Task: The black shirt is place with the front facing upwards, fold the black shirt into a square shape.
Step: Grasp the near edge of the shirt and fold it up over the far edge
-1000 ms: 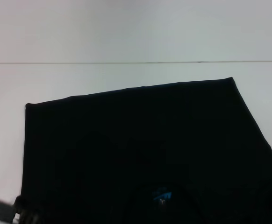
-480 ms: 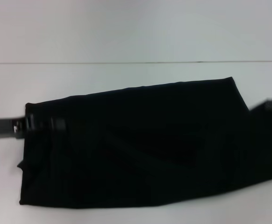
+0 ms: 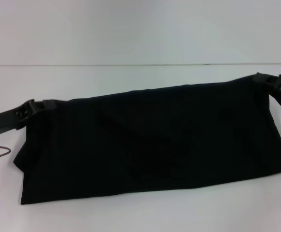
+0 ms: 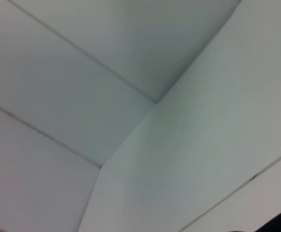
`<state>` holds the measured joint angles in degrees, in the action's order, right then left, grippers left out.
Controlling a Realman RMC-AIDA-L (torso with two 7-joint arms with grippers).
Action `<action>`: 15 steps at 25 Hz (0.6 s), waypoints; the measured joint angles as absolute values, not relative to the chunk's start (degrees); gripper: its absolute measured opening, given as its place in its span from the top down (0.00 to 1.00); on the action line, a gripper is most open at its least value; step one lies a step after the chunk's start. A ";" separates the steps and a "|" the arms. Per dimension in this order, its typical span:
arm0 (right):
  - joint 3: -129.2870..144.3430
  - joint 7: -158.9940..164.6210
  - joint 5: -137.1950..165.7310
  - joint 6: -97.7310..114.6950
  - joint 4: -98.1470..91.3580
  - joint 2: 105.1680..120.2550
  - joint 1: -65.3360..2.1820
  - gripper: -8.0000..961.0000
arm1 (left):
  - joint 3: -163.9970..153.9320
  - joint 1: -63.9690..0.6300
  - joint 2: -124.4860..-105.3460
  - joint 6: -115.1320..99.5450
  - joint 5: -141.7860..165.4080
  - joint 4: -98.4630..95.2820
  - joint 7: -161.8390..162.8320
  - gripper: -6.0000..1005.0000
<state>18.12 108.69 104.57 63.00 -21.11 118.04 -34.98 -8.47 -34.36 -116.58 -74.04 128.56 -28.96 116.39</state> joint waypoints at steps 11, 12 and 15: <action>18.14 99.50 96.88 56.45 -18.60 119.40 -37.07 0.91 | -8.63 -33.82 -117.94 -66.33 121.71 -26.60 111.72 0.95; 18.08 98.33 96.76 55.60 -18.19 119.44 -37.43 0.91 | -8.64 -33.91 -118.27 -65.24 121.42 -26.51 111.19 0.95; 18.06 94.42 96.32 52.24 -16.47 119.54 -38.78 0.90 | -8.92 -34.52 -119.28 -62.66 121.25 -26.44 110.11 0.95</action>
<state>18.06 94.42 96.32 52.24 -16.47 119.54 -38.78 -8.92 -34.52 -119.28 -62.66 121.25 -26.44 110.11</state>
